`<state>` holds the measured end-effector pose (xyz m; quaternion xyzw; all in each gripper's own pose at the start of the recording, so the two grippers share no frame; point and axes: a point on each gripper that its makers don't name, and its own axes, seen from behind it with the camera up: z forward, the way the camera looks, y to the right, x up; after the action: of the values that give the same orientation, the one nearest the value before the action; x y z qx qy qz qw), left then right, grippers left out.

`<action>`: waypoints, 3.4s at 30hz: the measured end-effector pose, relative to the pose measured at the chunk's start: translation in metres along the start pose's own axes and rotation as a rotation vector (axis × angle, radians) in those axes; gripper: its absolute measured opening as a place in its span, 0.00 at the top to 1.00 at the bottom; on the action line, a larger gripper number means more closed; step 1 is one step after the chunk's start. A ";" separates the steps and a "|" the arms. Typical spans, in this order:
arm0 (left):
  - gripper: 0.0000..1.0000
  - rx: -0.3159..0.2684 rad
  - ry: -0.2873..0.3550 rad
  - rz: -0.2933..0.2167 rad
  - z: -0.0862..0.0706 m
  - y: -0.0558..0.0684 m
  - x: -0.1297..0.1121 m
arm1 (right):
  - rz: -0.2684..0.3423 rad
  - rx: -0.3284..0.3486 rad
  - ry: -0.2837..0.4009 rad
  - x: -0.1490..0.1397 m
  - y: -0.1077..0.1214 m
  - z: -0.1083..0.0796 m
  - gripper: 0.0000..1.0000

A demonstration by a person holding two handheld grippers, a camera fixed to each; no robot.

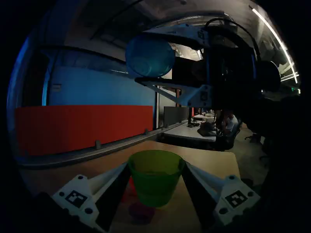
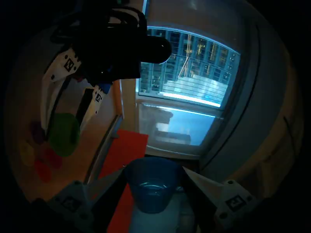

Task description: Pour water

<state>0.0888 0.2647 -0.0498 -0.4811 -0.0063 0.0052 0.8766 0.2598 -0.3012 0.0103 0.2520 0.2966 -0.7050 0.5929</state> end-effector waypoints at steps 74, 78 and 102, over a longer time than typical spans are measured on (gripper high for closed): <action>0.13 0.040 -0.010 0.062 -0.005 -0.002 0.018 | 1.626 0.091 0.135 0.009 0.010 -0.046 0.07; 0.13 0.040 -0.010 0.063 -0.005 0.000 0.019 | 1.619 0.088 0.143 0.011 0.012 -0.049 0.07; 0.13 0.086 -0.038 0.057 -0.017 -0.018 0.010 | 1.652 0.045 0.090 -0.019 -0.014 -0.079 0.07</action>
<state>0.0988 0.2404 -0.0437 -0.4427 -0.0088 0.0396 0.8957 0.2496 -0.2295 -0.0298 0.4286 0.0252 -0.0369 0.9024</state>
